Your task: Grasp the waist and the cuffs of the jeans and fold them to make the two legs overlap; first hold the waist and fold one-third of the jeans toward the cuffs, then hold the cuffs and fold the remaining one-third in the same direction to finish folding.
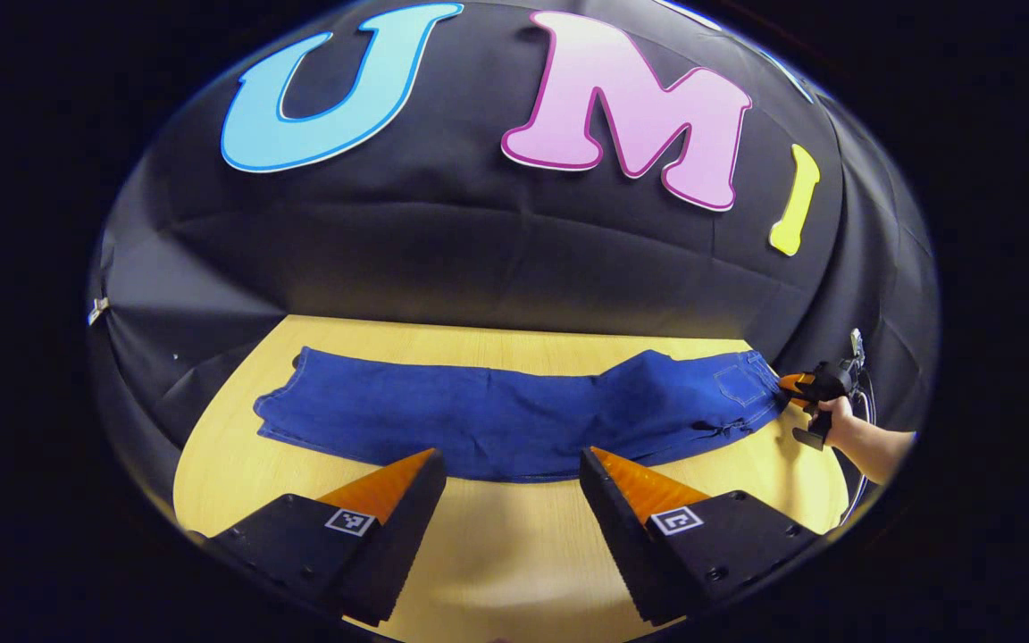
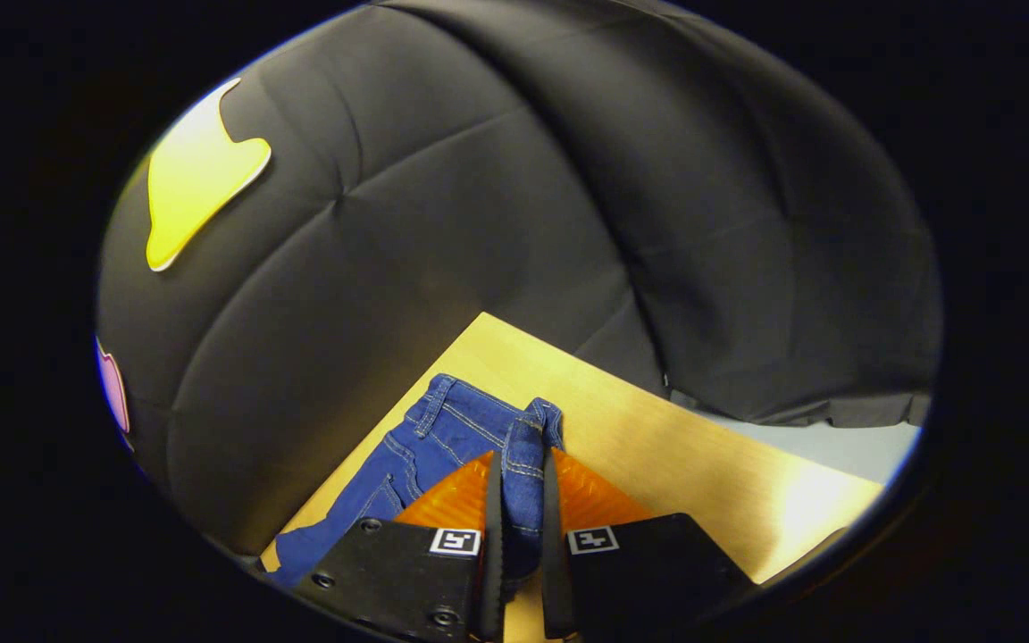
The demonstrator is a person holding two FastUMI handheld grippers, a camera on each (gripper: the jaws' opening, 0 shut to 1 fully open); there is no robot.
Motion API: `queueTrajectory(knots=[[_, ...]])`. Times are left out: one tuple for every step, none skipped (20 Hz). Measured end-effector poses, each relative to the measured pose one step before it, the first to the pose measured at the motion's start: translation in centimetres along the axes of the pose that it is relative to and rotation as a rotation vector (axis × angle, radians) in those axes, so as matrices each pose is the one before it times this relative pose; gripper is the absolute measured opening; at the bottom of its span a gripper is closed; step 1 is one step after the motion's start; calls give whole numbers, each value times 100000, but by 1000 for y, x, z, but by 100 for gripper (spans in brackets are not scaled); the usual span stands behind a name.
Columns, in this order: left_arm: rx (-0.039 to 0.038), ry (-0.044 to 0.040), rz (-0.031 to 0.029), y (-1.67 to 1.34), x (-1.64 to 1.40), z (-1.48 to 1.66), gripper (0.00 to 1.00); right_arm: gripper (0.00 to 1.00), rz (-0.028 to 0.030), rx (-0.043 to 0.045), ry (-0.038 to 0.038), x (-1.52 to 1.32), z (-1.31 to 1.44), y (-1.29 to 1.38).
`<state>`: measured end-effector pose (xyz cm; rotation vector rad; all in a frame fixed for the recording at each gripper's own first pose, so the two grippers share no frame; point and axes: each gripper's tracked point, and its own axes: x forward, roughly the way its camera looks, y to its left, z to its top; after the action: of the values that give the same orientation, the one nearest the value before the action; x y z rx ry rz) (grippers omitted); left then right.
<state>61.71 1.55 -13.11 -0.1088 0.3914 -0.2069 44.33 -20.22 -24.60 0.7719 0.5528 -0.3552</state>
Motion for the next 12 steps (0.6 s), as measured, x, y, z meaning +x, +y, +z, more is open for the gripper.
queueTrajectory(knots=[[178, -19, -122, -72, 26, -237, 96, 20, 892, -3876, -1788, -608, 888, 235], [241, -252, -298, -65, -65, -5, 96, 20, 1440, -4336, -2563, -630, 755, 831], [-185, -233, -536, -68, 53, -19, 96, 20, 1639, -3196, -3076, -832, 874, 1195], [-782, -71, -567, -147, -110, -148, 96, 20, 2201, -3062, -2984, -840, 918, 1326], [-1089, -81, -656, -129, -66, -362, 96, 20, 2941, -3198, -3814, -848, 1217, 1570], [-1308, -85, -923, -103, -29, -237, 96, 20, 3699, -3412, -3512, -1041, 1536, 1753], [-1107, 108, -827, -98, -127, -418, 96, 20, 3676, -3867, -2725, -765, 1313, 2164], [-851, 138, -591, -18, -404, -452, 96, 20, 3436, -3540, -2594, -1022, 958, 2260], [-591, 165, -1039, 104, -849, -907, 96, 20, 4820, -2827, -2640, -1007, 768, 2648], [409, 608, -638, 147, -672, -732, 96, 20, 4605, -2478, -2474, -1877, 243, 2343], [873, 683, -293, 291, -478, -712, 97, 20, 4385, -1185, -1997, -1503, 192, 2107], [834, 456, -156, 263, -493, -672, 97, 20, 4263, -742, -1241, -1823, -212, 1617]])
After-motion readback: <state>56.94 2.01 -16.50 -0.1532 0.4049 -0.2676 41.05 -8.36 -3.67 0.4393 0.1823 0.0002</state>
